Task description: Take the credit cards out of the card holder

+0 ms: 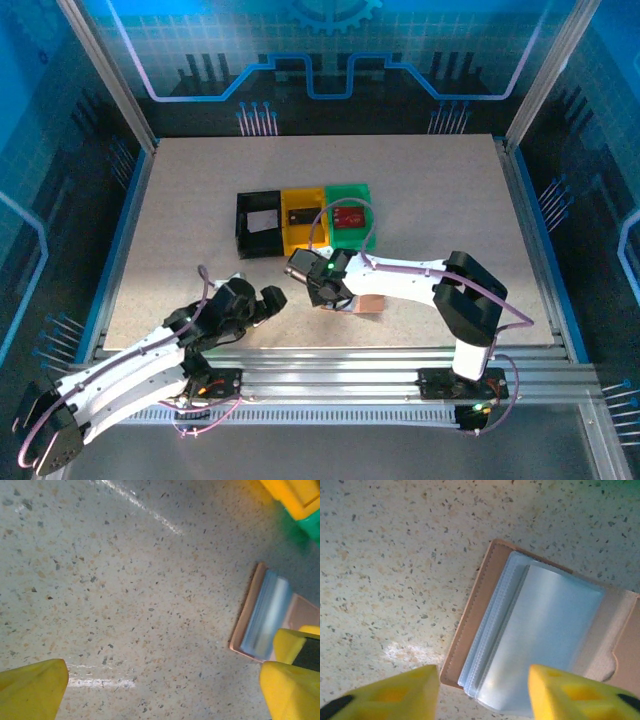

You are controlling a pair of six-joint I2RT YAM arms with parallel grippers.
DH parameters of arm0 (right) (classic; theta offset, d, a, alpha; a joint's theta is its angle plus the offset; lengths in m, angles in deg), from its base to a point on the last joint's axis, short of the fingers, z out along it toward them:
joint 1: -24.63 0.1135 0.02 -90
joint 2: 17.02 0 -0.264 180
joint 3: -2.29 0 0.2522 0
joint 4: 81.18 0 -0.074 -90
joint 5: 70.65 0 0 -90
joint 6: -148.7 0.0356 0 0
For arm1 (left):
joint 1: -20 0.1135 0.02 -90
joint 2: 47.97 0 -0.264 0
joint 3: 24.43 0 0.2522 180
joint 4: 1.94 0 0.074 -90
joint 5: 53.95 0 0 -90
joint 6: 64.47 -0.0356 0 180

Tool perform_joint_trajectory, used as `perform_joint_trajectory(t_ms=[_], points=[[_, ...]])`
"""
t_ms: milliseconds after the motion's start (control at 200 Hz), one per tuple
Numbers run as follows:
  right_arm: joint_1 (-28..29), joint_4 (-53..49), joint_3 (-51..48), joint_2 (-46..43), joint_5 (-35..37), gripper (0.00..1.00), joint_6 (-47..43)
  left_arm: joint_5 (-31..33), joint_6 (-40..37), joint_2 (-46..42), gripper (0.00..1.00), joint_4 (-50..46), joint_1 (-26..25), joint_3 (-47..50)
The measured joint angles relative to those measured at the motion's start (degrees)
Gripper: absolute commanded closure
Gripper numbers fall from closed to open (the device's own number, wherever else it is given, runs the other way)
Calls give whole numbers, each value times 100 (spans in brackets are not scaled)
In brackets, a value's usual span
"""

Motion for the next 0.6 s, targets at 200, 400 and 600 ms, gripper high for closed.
perform_joint_trajectory(t_ms=[200, 400, 600], points=[[-68, 2, 2, 149, -39, 40, -66, 2, 0, 160, 1, 173, -83, -72], [-170, 50, -35, 402, -48, 48, -81, 4, 2, 160, 1, 260, -122, -74], [-190, 170, -188, 426, -39, 56, -96, 9, 2, 208, 1, 267, -153, -74]])
